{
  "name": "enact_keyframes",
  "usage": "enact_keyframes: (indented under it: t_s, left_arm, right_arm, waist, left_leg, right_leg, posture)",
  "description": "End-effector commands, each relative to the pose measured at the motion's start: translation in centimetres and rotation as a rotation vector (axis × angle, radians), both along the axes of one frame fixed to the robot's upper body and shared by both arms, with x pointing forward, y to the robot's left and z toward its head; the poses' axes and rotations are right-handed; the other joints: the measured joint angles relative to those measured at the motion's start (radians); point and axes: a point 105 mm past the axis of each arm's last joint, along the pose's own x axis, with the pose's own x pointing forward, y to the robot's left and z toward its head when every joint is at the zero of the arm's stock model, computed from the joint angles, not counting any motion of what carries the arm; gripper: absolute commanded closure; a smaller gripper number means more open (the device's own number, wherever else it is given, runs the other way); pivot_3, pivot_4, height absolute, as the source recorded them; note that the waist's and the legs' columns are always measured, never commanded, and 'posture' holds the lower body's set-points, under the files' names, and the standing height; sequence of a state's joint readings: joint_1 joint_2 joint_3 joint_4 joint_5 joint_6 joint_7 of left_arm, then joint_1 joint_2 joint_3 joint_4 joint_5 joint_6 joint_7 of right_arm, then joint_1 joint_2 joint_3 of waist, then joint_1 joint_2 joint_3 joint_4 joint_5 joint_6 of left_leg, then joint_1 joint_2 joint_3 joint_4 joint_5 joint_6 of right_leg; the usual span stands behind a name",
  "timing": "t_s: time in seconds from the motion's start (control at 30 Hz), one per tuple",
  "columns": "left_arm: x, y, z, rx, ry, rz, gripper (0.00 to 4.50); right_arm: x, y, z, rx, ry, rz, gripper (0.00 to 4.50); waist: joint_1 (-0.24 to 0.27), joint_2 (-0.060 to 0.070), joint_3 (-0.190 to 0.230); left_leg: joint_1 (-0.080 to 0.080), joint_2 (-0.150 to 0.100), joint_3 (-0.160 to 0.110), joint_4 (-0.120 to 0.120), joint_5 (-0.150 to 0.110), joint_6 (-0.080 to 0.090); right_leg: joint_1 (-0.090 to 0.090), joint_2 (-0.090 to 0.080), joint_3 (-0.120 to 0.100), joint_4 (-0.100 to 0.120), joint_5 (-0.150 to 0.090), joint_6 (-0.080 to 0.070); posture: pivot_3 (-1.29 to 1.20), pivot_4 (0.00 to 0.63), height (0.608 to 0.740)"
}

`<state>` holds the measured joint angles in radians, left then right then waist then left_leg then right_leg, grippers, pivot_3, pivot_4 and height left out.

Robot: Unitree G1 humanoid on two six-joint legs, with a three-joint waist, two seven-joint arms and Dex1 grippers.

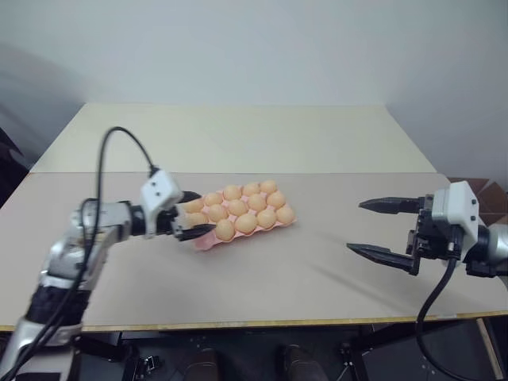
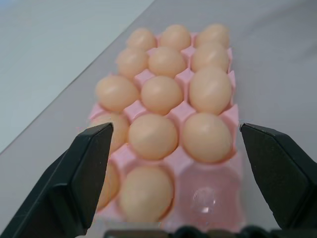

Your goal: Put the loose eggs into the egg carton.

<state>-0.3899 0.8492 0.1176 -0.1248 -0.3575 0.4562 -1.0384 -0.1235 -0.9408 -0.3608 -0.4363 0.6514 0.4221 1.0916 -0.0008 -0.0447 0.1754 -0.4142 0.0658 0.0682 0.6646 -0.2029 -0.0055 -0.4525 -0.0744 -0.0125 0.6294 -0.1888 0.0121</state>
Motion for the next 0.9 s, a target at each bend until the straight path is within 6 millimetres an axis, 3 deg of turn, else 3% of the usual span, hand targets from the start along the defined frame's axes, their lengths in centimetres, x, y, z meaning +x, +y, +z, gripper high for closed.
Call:
enact_keyframes:
  t_s: [0.03,0.27,0.37,0.53,0.9]
  left_arm:
    - [-2.0,2.9,2.8,0.012,-0.094,0.041,0.03]
    - [-5.8,9.5,3.4,-0.02,-0.102,0.305,0.03]
    - [-8.0,10.9,2.7,-0.045,-0.078,0.378,0.03]
    - [-9.8,10.6,1.1,-0.067,-0.036,0.428,0.03]
    - [-9.2,9.7,1.1,-0.107,-0.036,0.427,0.03]
  right_arm:
    - [0.0,0.2,0.9,0.012,-0.034,0.03,0.0]
    - [0.6,0.1,0.7,0.008,-0.017,0.059,0.0]
    - [0.8,-0.1,0.7,0.005,-0.009,0.065,0.0]
    - [0.9,-0.3,0.6,0.001,0.003,0.072,0.0]
    - [0.9,-0.2,0.9,-0.005,-0.004,0.078,0.0]
  waist:
    - [-0.003,0.0,0.0]
    - [0.0,0.0,0.0]
    - [0.0,0.0,0.0]
    - [0.007,0.0,0.0]
    - [0.011,0.0,0.0]
  left_leg:
    - [0.0,0.0,0.0,0.0,0.0,0.0]
    - [0.0,0.001,0.001,0.0,0.0,0.0]
    - [0.0,0.001,0.001,0.0,0.0,0.0]
    - [0.0,0.001,0.002,0.0,0.0,0.0]
    - [0.0,0.001,0.003,0.0,0.0,-0.001]
  right_leg:
    - [0.0,0.0,0.0,0.0,0.0,0.0]
    - [-0.001,-0.001,-0.001,0.0,-0.004,-0.006]
    - [-0.001,-0.001,-0.001,-0.001,-0.004,-0.006]
    - [-0.002,-0.002,-0.001,-0.001,-0.004,-0.006]
    - [-0.002,-0.001,0.0,0.0,-0.004,-0.006]
  posture:
    - [0.0,0.15,0.74]
    - [0.0,0.15,0.74]
    - [0.0,0.15,0.74]
    - [0.0,0.15,0.74]
    - [0.0,0.15,0.74]
